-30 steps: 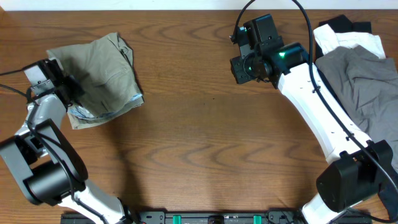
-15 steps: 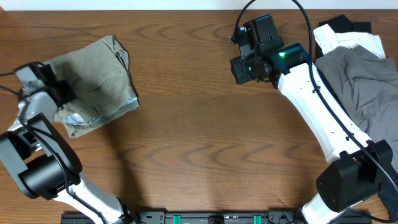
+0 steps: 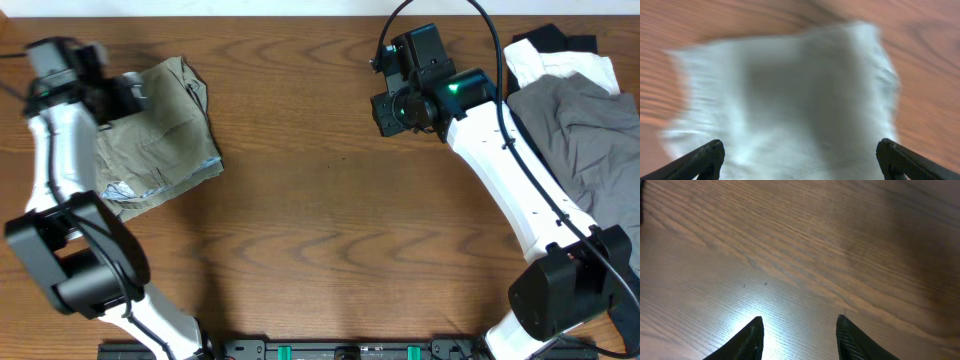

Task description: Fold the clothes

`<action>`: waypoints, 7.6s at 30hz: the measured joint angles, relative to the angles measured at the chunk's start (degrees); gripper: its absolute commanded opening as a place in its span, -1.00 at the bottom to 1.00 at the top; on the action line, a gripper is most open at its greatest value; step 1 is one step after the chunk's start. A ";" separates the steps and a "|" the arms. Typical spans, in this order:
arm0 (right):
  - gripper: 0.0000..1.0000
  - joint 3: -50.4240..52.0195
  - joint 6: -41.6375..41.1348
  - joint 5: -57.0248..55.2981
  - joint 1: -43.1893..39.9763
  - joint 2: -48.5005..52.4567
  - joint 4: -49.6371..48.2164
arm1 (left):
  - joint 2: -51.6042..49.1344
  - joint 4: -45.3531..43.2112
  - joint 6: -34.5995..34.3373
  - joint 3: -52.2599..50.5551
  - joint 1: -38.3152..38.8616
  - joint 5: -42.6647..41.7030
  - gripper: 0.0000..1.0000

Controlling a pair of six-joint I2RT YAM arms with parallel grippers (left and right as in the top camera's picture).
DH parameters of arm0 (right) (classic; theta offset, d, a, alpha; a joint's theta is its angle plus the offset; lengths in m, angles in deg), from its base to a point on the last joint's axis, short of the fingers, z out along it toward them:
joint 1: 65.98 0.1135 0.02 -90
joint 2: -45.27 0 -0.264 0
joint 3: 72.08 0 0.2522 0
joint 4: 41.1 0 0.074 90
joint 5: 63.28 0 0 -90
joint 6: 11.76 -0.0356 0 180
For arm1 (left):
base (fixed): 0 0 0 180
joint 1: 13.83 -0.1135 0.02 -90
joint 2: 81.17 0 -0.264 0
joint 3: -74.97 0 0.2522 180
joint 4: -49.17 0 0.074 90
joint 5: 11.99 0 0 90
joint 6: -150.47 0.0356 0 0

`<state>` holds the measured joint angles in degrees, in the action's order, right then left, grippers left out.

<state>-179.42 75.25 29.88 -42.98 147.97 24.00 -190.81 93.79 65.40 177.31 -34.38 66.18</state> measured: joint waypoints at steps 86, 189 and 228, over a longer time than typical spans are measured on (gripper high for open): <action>0.99 0.00 -3.91 -0.13 -16.79 0.00 0.81 | 7.41 22.69 -6.64 0.20 27.39 5.27 0.96; 0.98 93.07 3.37 2.62 -17.86 -102.07 -47.78 | 64.32 16.81 -6.47 -38.32 30.91 4.72 0.96; 0.98 93.07 3.37 2.73 -17.86 -102.07 -47.80 | 88.94 18.97 -6.43 -52.57 24.83 7.10 0.96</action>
<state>-86.36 78.62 32.61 -60.83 45.90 -23.80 -101.88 112.76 58.97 124.74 -9.55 73.28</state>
